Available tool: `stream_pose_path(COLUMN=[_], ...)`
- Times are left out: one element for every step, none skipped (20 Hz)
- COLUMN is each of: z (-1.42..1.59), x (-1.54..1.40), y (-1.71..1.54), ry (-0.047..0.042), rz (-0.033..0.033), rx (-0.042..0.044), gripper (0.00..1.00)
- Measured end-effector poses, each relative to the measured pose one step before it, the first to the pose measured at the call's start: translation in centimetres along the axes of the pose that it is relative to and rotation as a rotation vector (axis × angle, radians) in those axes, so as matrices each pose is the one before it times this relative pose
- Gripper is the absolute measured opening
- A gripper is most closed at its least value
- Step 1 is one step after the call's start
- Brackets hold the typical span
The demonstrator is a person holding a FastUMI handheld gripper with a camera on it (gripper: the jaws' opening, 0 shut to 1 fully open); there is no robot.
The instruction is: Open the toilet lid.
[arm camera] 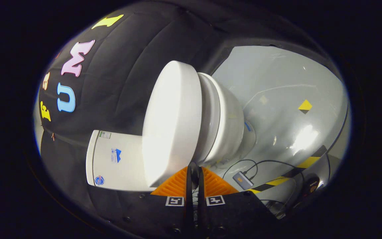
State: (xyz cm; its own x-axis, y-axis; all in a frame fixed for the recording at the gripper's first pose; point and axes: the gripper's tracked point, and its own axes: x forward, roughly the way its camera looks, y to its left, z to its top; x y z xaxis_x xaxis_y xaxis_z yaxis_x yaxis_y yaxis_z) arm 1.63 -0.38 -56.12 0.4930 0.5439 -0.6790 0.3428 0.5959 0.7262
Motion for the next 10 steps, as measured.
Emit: stream_pose_path(z=[0.181, 0.263, 0.129, 0.353, 0.239, 0.085, -0.057, -0.057, 0.129, 0.213], x=[-0.428, -0.390, -0.460, -0.353, -0.543, -0.484, -0.498, -0.464, -0.496, -0.461], y=[0.536, 0.646, 0.730, 0.799, 0.716, 0.738, 0.860, 0.954, 1.165, 1.069], ry=[-0.01140, -0.01247, -0.01507, -0.01904, -0.01665, -0.00426, -0.01024, -0.00552, -0.01235, -0.01293], rz=[-0.01061, -0.00830, -0.00946, -0.00949, -0.00947, -0.00990, -0.00927, -0.00885, -0.00561, -0.00797], rx=[-0.01501, -0.00809, -0.00719, -0.00208, -0.00515, -0.01599, -0.02088, -0.02091, -0.01913, -0.02014], gripper=[0.10, 0.10, 0.09, 0.09, 0.08, 0.08, 0.08, 0.08, 0.08, 0.08])
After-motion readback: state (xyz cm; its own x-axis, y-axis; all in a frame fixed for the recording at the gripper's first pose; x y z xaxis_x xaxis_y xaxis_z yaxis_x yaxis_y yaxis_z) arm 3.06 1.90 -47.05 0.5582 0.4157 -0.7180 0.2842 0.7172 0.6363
